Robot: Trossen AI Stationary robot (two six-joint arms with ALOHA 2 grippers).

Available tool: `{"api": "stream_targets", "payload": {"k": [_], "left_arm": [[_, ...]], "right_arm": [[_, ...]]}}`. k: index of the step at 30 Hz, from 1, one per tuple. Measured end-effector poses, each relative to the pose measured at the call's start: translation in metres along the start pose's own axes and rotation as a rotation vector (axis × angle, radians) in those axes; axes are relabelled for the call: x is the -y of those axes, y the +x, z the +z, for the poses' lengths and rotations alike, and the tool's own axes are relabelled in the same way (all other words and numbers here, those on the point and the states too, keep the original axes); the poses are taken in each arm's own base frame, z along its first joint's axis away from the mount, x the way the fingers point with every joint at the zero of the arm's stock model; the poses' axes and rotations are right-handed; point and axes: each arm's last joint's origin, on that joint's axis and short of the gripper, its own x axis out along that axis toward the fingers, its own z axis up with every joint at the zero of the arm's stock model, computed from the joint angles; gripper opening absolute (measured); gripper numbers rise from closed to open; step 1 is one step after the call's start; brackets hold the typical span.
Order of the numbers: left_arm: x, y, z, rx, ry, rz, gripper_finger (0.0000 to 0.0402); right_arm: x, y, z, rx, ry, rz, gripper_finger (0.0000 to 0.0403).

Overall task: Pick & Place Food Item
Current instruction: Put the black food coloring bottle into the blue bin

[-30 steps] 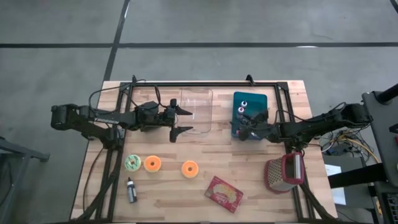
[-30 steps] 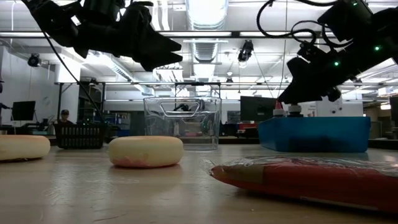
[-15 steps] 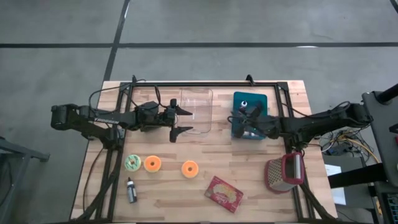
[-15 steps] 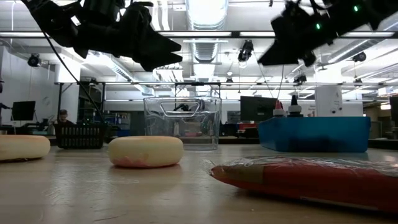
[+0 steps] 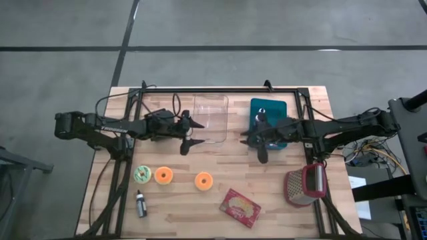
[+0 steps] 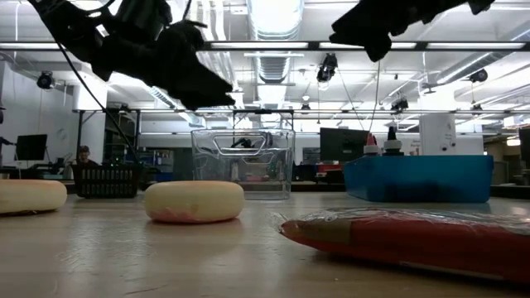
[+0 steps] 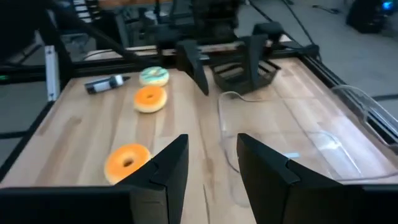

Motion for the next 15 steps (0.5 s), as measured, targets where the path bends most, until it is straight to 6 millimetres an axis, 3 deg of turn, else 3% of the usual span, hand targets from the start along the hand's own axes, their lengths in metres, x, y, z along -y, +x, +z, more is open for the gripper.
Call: {"api": "stream_targets", "payload": {"k": [7, 15], "left_arm": [[0.003, -0.001, -0.011, -0.116, -0.167, -0.066, 0.0312], [0.005, -0.001, -0.012, -0.129, -0.244, -0.123, 0.0312]], "right_arm": [[0.000, 0.001, -0.003, -0.011, -0.047, 0.005, 0.0124], [0.000, 0.001, -0.004, -0.013, -0.048, 0.005, 0.0124]]}}
